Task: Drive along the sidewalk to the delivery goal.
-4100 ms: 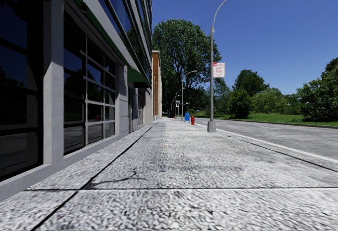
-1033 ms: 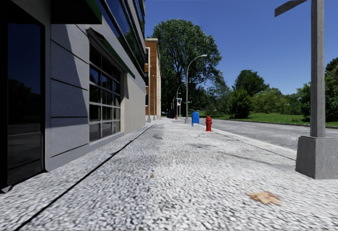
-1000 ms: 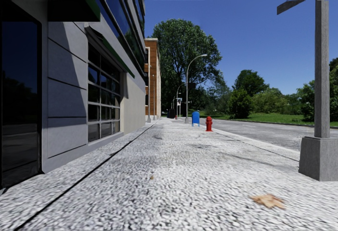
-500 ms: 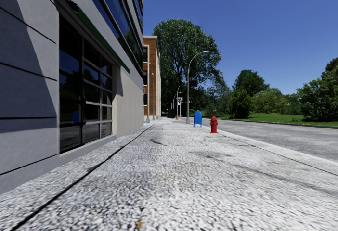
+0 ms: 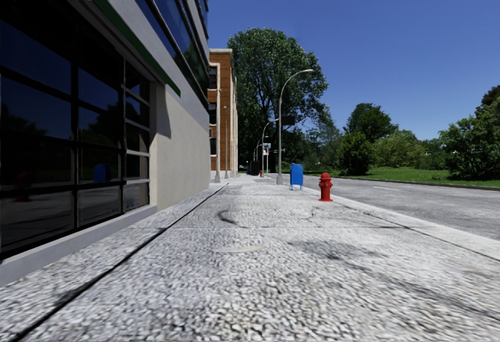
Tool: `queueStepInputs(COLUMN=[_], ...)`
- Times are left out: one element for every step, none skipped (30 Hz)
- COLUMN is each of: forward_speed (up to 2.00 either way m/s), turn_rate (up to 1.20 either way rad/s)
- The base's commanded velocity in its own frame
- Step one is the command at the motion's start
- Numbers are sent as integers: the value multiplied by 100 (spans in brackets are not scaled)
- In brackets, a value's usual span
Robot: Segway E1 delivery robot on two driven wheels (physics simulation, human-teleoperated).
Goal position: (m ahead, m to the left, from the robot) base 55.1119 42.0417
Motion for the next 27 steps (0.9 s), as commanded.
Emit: queueStepInputs(forward_speed=[200,200,200,200,200,200,200,200,200,200,200,200,200,200,200,200,200,200,200,200,200,200,200,200,200,200,200], turn_rate=[0,0,0,0,0,0,0,0,0,0,0,0,0,0,0,0,0,0,0,0,0,0,0,0,0,0,0])
